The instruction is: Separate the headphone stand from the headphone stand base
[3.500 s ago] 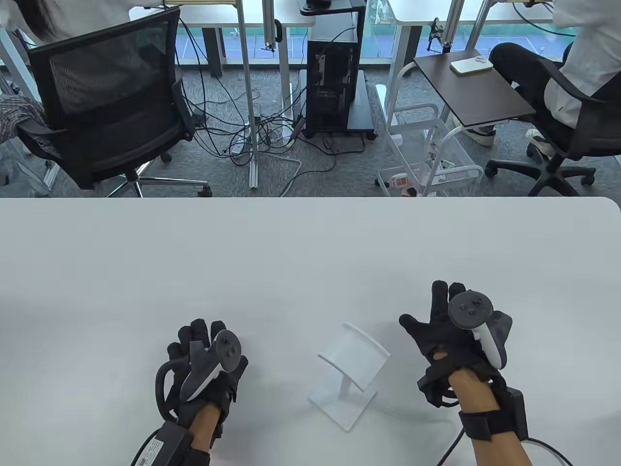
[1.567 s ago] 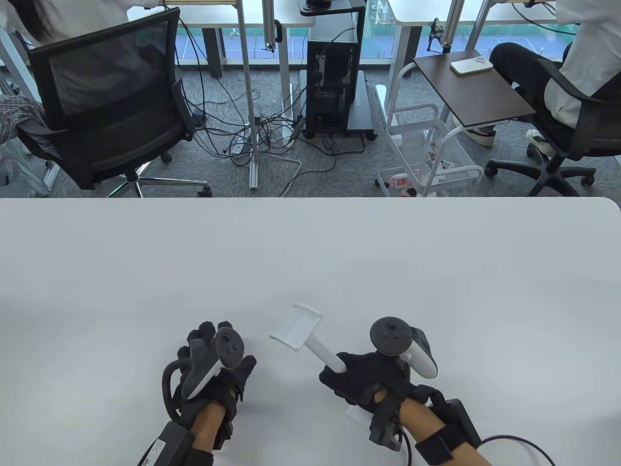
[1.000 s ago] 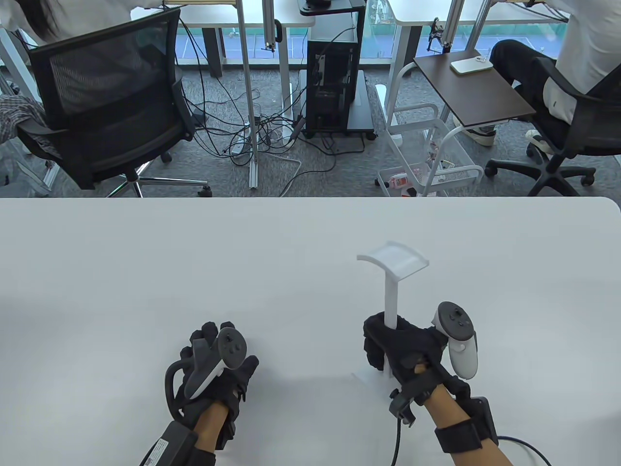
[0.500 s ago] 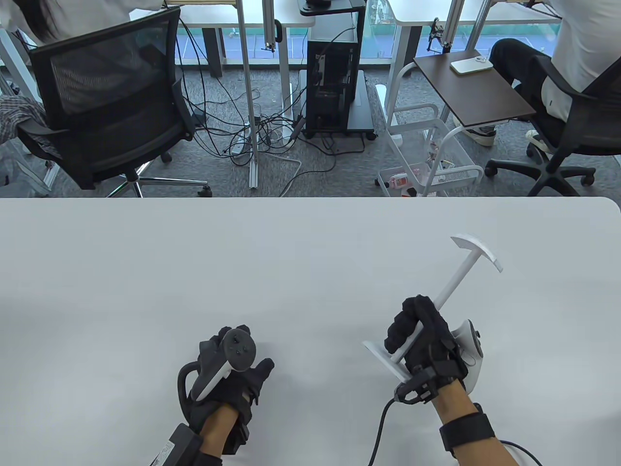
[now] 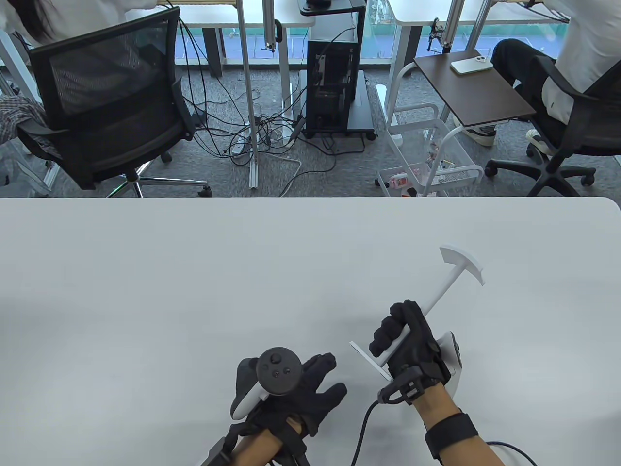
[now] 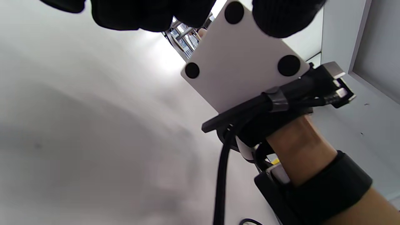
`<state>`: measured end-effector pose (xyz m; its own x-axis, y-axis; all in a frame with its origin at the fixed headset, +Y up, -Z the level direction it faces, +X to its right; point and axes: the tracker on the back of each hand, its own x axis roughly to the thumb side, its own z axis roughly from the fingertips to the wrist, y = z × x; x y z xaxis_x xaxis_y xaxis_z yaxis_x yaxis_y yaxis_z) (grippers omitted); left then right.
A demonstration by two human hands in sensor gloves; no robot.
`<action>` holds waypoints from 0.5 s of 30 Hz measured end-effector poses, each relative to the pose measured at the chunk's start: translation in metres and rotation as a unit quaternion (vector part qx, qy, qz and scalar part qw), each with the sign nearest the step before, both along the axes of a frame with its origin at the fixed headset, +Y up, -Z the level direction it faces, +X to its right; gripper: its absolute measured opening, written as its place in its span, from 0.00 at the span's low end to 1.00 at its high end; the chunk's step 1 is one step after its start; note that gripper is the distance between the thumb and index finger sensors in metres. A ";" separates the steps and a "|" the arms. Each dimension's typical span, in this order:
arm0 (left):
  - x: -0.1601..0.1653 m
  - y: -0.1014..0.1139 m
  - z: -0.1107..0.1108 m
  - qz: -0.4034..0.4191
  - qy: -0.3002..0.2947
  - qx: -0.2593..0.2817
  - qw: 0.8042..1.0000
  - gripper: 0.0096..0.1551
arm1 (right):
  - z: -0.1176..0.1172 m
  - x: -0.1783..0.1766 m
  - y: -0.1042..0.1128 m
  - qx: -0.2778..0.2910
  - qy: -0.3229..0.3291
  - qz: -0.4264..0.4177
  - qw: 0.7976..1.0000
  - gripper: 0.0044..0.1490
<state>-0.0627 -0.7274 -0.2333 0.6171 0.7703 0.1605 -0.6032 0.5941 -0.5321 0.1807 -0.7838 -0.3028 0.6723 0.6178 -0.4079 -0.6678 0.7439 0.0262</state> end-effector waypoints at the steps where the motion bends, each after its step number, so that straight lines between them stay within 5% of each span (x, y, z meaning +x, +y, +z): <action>1: 0.006 -0.001 0.002 0.013 -0.016 -0.012 1.000 0.49 | 0.001 -0.004 -0.001 -0.001 0.003 0.002 1.000 0.22; 9: 0.017 -0.011 0.007 0.096 -0.058 -0.086 0.990 0.56 | 0.003 -0.014 -0.005 -0.006 0.002 0.019 1.000 0.23; 15: 0.006 -0.008 0.006 0.122 -0.020 -0.077 0.989 0.57 | 0.004 -0.019 0.000 0.008 0.016 0.039 0.999 0.22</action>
